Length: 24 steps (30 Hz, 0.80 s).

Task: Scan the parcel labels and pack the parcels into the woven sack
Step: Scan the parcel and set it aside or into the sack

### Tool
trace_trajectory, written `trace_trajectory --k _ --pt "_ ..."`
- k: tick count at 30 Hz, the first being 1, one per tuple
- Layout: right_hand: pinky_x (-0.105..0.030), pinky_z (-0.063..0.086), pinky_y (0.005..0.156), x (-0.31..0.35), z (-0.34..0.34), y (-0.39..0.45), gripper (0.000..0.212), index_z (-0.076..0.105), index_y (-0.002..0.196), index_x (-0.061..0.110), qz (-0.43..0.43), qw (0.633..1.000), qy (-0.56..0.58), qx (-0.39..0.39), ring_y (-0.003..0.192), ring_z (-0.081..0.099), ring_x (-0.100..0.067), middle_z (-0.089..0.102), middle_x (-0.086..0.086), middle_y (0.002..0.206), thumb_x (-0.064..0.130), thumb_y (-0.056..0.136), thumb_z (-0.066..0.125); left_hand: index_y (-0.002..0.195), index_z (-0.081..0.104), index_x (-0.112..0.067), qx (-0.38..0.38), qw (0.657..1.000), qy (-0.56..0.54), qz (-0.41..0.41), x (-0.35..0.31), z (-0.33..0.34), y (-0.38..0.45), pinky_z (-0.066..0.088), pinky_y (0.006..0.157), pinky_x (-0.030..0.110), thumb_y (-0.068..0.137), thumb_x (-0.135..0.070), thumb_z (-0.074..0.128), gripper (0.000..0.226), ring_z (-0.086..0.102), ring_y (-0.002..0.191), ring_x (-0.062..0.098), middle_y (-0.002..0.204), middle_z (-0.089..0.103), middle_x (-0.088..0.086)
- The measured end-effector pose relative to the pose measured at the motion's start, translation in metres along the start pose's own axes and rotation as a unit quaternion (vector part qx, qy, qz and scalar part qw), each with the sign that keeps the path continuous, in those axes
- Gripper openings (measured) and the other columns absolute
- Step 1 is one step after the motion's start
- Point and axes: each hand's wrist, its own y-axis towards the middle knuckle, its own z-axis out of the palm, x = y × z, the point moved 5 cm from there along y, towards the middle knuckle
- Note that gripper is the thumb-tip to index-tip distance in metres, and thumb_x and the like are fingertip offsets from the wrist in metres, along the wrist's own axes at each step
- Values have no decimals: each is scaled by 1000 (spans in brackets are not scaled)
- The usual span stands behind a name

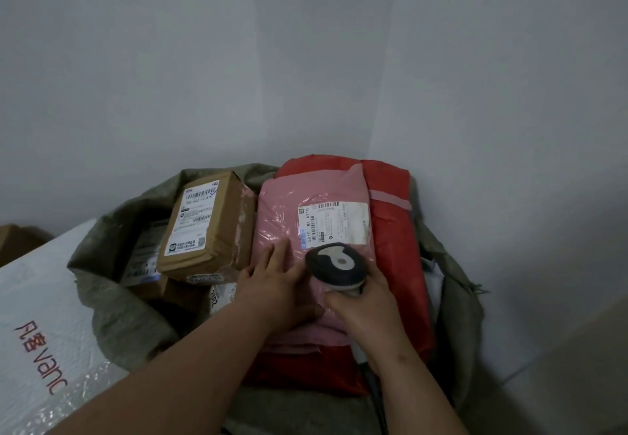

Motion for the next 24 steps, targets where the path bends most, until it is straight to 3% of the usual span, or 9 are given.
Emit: trace_trajectory --k 1,3,5,9,12,14,16,19,24 --pt "-32 57 84 -3 -8 1 34 70 91 45 7 999 30 -22 100 68 -13 71 9 114 17 73 77 147 -14 -55 -1 1000 -7 -5 0 -2 -1 15 116 56 72 -83 51 103 -14 152 27 164 -23 -1" --pt "-24 52 61 -8 -28 -2 19 75 77 32 29 994 88 -59 68 68 -7 74 9 73 14 73 74 149 -13 -55 -6 1000 -14 -11 -1 -7 -3 16 117 54 72 -83 54 105 -12 152 27 164 -20 -2" --pt "-28 48 63 -18 -46 -7 15 72 66 24 62 984 136 -93 63 63 -12 69 8 62 12 75 73 152 -7 -51 -25 999 -18 -13 -3 -14 -8 18 118 53 73 -80 57 106 -7 151 28 164 -13 -4" --pt "-29 47 65 -43 -85 -26 11 70 76 22 105 962 162 -194 68 61 -17 70 2 71 11 78 72 156 9 -38 -117 993 2 -2 -16 -32 -27 25 114 51 73 -71 63 104 13 142 28 156 8 -3" --pt "-35 52 71 -63 -106 -52 10 70 78 21 133 948 144 -252 75 67 -23 73 -4 79 11 77 71 155 7 -37 -154 987 30 20 -30 -37 -43 28 110 50 79 -60 64 98 23 138 29 154 16 0" --pt "-34 49 67 -77 -114 -72 6 72 78 15 151 937 139 -281 73 66 -25 72 -8 76 10 74 71 154 2 -43 -158 986 35 45 -38 -37 -53 28 109 49 83 -50 63 94 22 137 29 155 13 1" --pt "-31 47 64 -87 -116 -85 7 71 77 13 165 934 135 -286 70 63 -23 69 -7 73 9 72 72 153 3 -48 -166 983 18 73 -46 -37 -63 28 110 51 86 -46 62 89 20 138 30 157 11 1" --pt "-35 51 70 -100 -114 -91 17 69 80 20 192 935 135 -264 76 64 -22 69 -2 80 8 68 74 151 6 -50 -177 976 -11 127 -61 -35 -78 21 114 55 87 -62 55 81 13 143 31 161 8 -1" --pt "-33 48 63 -116 -109 -79 24 70 94 7 241 930 180 -210 81 65 -30 70 -13 88 8 70 74 150 -6 -54 -91 985 22 142 -72 -17 -83 2 117 63 79 -80 46 91 -9 151 30 165 -15 -4"
